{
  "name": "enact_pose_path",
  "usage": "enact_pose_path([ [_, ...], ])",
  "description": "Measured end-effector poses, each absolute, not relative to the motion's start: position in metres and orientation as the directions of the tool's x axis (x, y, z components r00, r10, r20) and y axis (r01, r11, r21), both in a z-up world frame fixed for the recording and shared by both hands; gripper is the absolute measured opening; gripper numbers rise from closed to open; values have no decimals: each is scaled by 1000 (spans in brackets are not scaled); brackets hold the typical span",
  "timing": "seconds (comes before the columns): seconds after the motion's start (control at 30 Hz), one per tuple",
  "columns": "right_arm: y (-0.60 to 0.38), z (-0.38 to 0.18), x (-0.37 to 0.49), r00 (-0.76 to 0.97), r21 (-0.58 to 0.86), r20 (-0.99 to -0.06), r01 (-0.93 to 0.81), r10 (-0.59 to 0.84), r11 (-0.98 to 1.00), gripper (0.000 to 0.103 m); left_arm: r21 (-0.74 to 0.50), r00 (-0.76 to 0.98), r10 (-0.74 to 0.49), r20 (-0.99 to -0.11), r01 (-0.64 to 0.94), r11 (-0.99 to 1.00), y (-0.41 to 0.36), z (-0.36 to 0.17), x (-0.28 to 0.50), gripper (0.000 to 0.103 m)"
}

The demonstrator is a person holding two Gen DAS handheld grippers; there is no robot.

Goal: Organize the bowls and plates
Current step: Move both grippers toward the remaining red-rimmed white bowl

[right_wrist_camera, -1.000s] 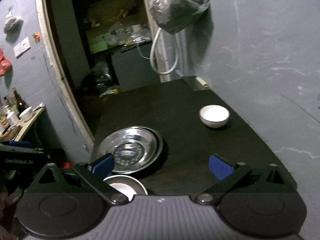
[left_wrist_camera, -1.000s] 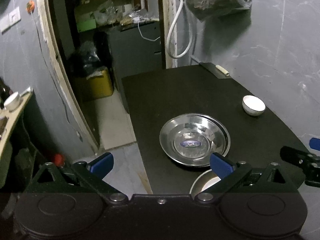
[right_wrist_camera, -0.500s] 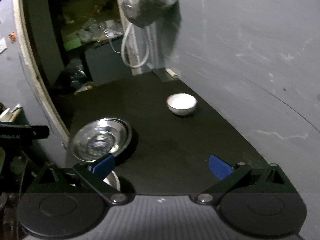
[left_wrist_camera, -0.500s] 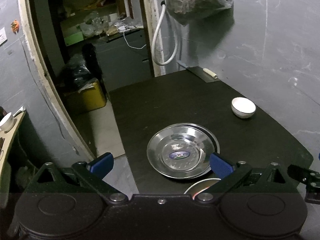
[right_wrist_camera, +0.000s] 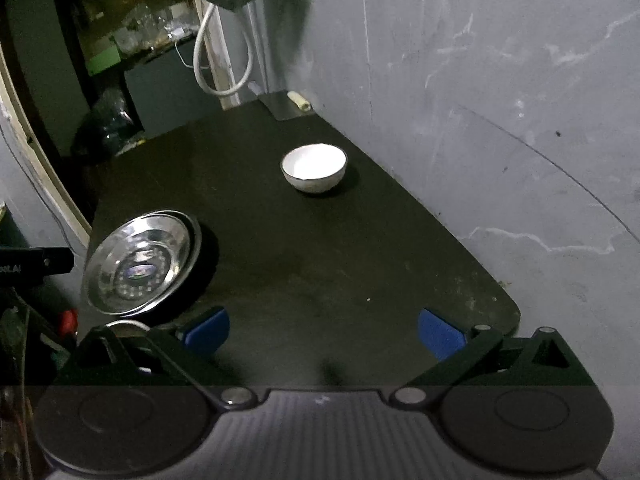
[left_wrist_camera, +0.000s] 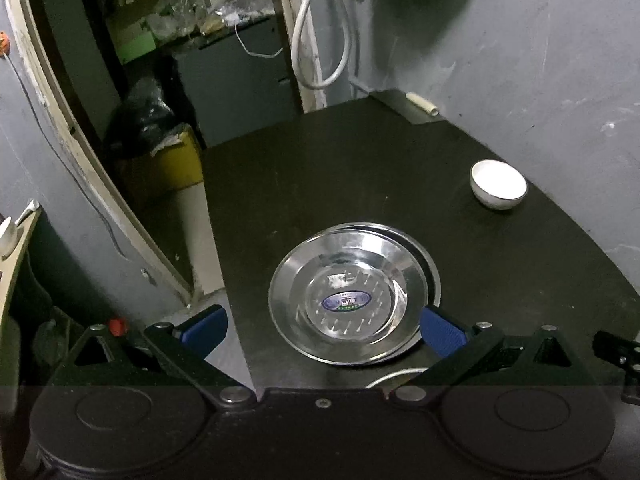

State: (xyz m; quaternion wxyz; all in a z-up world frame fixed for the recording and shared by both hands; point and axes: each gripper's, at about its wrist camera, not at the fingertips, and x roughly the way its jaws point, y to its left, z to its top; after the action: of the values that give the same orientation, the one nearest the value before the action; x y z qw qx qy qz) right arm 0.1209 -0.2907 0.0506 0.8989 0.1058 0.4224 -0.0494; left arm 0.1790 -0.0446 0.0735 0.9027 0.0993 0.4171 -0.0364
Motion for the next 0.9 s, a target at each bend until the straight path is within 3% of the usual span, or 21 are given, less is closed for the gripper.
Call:
enact_pose_path([
  [0.47, -326, 16, 179, 520, 143, -852, 129, 56, 981, 103, 143, 552, 62, -832, 105, 984, -76, 49, 242, 102],
  [0.9, -352, -14, 215, 469, 165, -878, 118, 92, 979, 103, 183, 504, 67, -861, 185, 966, -131, 25, 290, 102],
])
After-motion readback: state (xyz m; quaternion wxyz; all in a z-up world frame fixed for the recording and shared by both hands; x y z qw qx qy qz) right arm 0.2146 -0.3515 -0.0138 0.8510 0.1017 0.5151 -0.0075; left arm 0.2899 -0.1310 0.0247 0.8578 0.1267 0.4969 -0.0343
